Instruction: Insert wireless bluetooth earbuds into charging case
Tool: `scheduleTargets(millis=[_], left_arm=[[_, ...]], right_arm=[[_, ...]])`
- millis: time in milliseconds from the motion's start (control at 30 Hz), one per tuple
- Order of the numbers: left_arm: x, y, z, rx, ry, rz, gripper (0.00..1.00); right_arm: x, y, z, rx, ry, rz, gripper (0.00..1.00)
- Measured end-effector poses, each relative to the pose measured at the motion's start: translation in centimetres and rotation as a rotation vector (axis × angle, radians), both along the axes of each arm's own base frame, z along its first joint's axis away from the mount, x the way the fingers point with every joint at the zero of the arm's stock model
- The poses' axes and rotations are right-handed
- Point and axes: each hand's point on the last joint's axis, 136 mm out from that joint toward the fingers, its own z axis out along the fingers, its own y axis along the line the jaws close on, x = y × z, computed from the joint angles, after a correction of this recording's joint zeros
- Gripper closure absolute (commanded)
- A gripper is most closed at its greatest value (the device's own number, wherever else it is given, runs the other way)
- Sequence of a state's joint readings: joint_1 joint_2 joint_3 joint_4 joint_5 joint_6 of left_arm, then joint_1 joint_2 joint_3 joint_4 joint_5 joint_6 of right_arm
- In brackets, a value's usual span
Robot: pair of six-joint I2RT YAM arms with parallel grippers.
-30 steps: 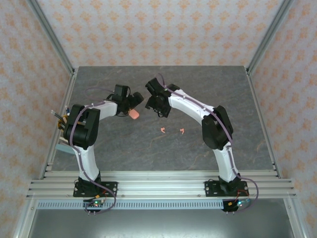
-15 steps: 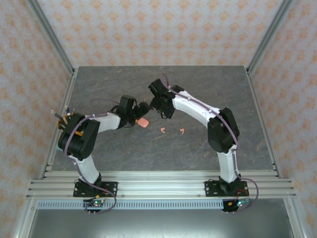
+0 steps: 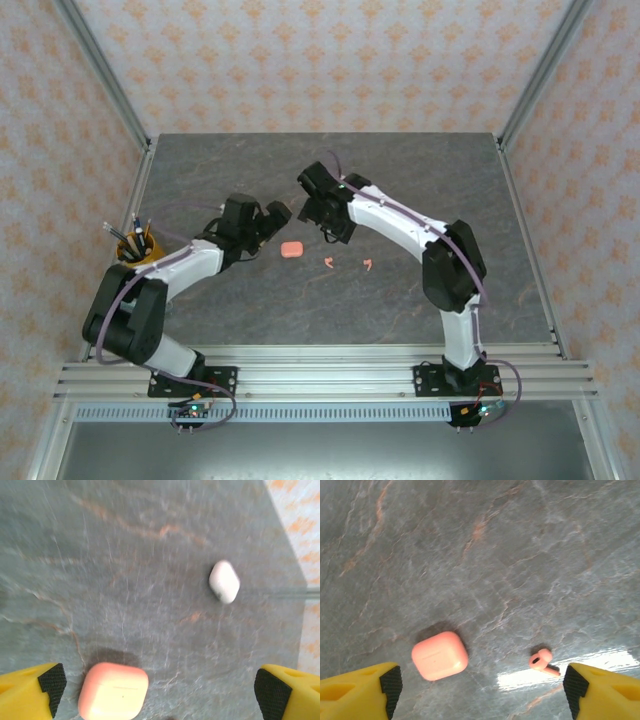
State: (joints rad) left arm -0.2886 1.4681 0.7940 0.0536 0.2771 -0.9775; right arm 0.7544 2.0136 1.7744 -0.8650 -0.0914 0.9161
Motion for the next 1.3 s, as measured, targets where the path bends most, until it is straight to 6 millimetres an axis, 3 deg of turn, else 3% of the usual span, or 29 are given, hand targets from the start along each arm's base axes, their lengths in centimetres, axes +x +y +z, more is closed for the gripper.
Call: scheduleTargets(millis=[133, 267, 567, 1300], left_arm=[[0.6, 4.0, 2.1, 0.014, -0.028, 0.083, 0.00], [0.1, 7.5, 2.4, 0.033, -0.004, 0.156, 0.00], [-1.5, 12.5, 3.1, 0.025, 0.013, 0.261, 0.00], [-2.2, 12.4, 2.2, 0.002, 0.047, 0.242, 0.00]], right_arm=[[0.2, 3.0, -0.3, -0.022, -0.007, 0.072, 0.08], [-0.2, 5.0, -1.8, -0.091, 0.008, 0.164, 0.01], [-0.7, 6.7, -4.4, -0.254, 0.029, 0.350, 0.01], [-0.9, 7.8, -9.5, -0.301, 0.115, 0.438, 0.12]])
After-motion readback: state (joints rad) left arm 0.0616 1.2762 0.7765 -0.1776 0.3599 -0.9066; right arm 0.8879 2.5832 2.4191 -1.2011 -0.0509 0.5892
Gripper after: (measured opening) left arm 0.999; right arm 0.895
